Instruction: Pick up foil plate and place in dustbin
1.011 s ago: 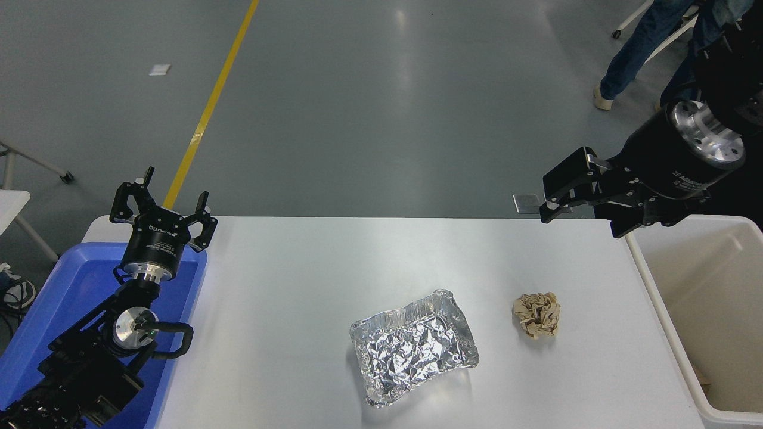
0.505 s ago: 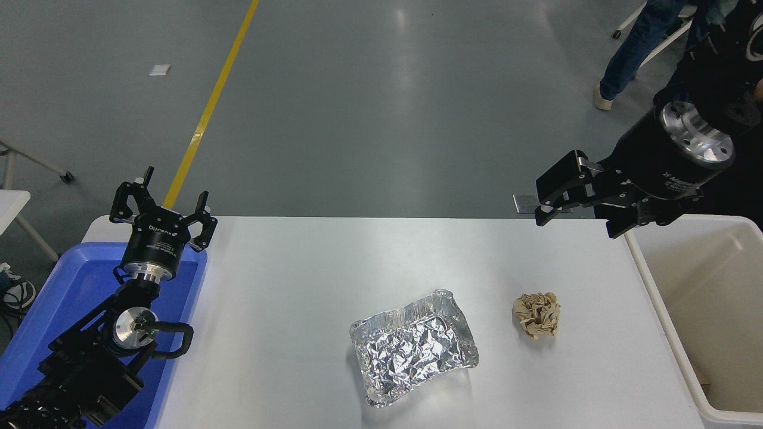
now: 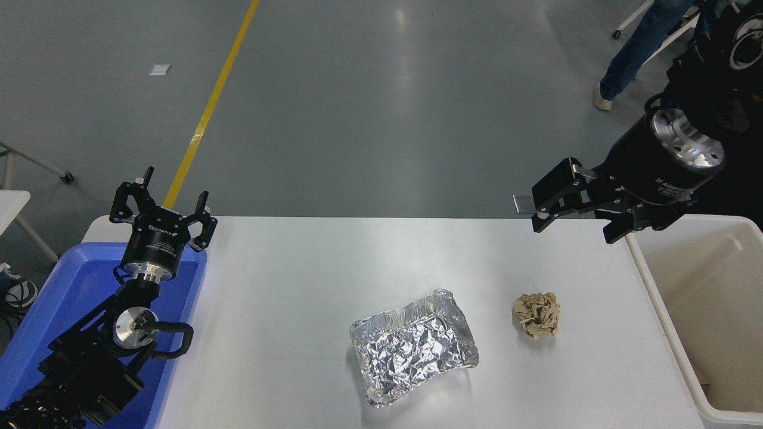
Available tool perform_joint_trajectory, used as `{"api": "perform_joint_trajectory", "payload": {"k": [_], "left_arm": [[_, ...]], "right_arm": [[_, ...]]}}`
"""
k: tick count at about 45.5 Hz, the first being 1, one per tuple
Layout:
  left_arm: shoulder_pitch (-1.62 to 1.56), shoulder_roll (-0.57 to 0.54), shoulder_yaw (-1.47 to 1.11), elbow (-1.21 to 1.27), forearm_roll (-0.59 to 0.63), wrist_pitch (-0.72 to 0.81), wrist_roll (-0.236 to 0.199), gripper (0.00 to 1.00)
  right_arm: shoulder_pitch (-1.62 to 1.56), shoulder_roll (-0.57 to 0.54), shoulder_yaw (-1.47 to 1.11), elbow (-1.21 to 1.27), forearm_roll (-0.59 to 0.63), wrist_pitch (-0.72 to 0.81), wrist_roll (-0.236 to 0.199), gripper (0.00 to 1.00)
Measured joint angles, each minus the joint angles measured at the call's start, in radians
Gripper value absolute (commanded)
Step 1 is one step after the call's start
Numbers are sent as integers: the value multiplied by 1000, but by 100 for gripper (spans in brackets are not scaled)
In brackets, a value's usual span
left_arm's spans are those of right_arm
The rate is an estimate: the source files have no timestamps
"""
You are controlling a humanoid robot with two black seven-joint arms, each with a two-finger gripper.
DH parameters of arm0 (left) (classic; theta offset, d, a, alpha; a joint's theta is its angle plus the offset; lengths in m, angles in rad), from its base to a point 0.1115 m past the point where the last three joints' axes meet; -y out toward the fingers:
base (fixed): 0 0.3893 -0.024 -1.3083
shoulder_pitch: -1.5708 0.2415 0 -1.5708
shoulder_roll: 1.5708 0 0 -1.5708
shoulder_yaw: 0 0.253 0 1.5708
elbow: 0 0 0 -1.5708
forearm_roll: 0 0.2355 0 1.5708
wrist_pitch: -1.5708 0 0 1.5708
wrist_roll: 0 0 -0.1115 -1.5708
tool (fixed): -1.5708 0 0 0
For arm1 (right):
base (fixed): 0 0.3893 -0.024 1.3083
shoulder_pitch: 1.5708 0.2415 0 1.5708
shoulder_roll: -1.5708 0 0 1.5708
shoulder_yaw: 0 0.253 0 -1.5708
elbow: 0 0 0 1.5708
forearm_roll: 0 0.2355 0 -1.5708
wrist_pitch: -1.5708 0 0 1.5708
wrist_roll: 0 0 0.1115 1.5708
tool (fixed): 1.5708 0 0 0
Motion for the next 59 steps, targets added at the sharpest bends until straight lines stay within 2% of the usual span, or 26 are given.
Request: {"api": "perform_joint_trajectory", "payload": {"k": [18,46,59], "left_arm": [[-1,0,0,-1,0,0,1,98],[-1,0,0,0,0,0,1,98],[-1,0,0,0,0,0,2,98]], "right_arm": [[-2,2,-20,-6,58,0,1,100],[-132,22,11,-18,71,-3,1,100],[-306,114,55,-76,60,-213,1,100]]}}
